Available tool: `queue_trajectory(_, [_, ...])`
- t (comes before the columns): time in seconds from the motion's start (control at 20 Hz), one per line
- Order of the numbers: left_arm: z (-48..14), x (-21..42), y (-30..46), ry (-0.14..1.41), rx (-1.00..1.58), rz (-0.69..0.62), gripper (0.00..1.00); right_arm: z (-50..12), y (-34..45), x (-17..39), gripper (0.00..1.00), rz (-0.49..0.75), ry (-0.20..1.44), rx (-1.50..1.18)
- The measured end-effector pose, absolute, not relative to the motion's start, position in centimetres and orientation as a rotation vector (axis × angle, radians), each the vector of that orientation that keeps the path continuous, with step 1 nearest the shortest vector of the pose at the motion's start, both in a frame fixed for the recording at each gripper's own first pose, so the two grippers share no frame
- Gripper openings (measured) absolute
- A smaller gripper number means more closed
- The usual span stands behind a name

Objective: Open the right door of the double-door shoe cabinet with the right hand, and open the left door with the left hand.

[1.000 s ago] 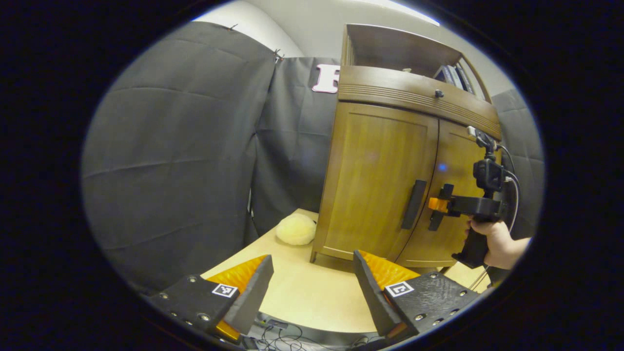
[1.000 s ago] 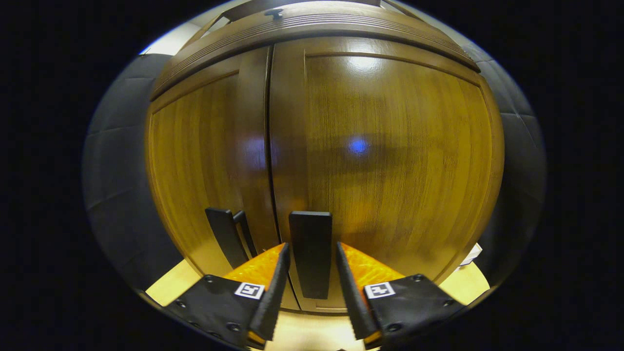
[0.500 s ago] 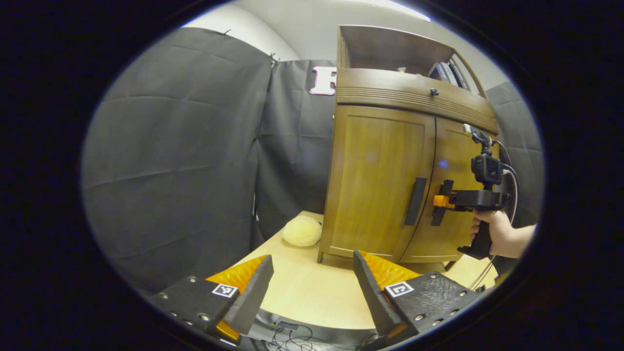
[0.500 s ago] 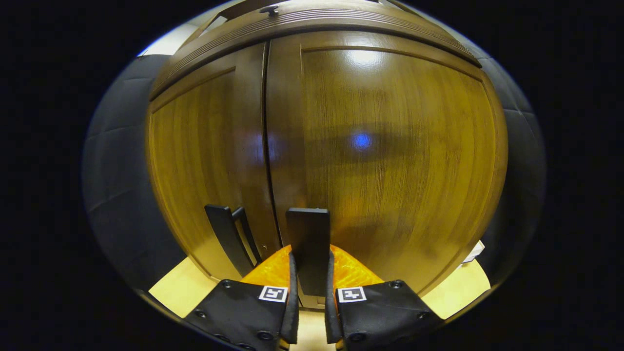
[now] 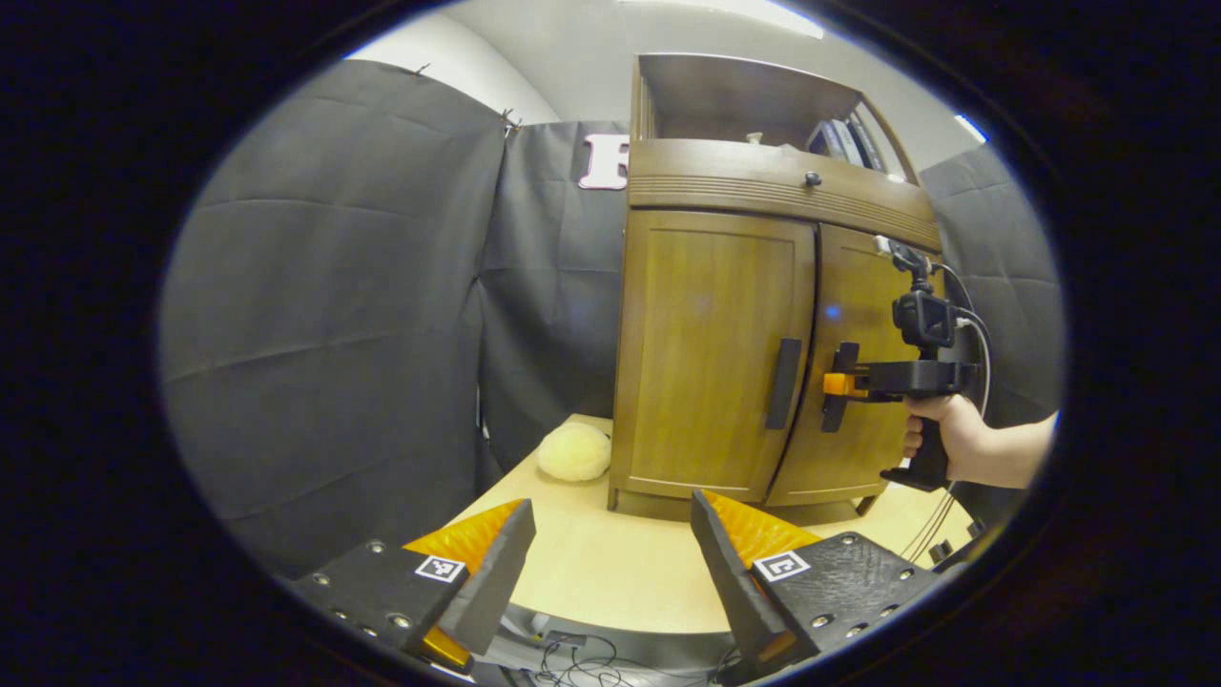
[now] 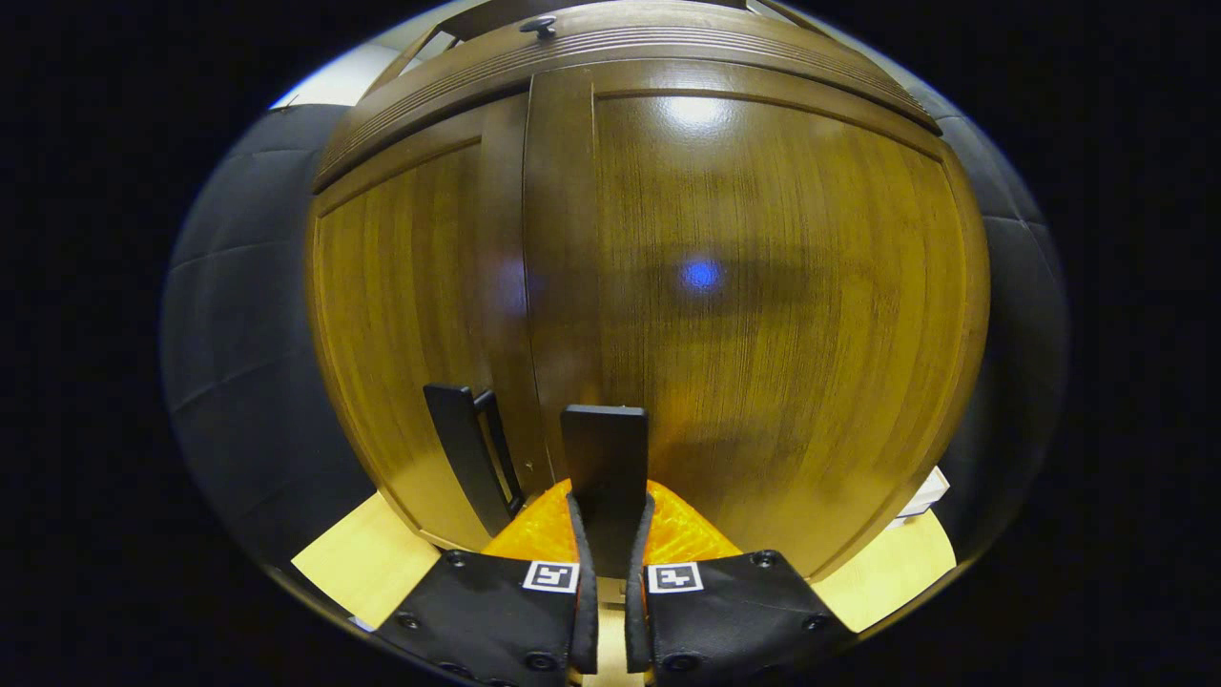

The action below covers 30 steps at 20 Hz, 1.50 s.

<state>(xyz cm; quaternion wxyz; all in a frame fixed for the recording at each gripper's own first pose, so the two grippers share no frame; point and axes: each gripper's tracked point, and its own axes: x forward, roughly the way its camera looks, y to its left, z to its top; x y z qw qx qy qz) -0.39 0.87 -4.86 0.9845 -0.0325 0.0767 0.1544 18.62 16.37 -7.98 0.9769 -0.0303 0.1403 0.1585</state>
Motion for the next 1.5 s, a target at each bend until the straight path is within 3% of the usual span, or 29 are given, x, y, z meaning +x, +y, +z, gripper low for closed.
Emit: queue_trajectory(1.5, [-4.2,0.8,-4.1,0.144,-0.063,0.127,0.93,-7.9,16.1,19.3,0.12,0.312,0.274,-0.03])
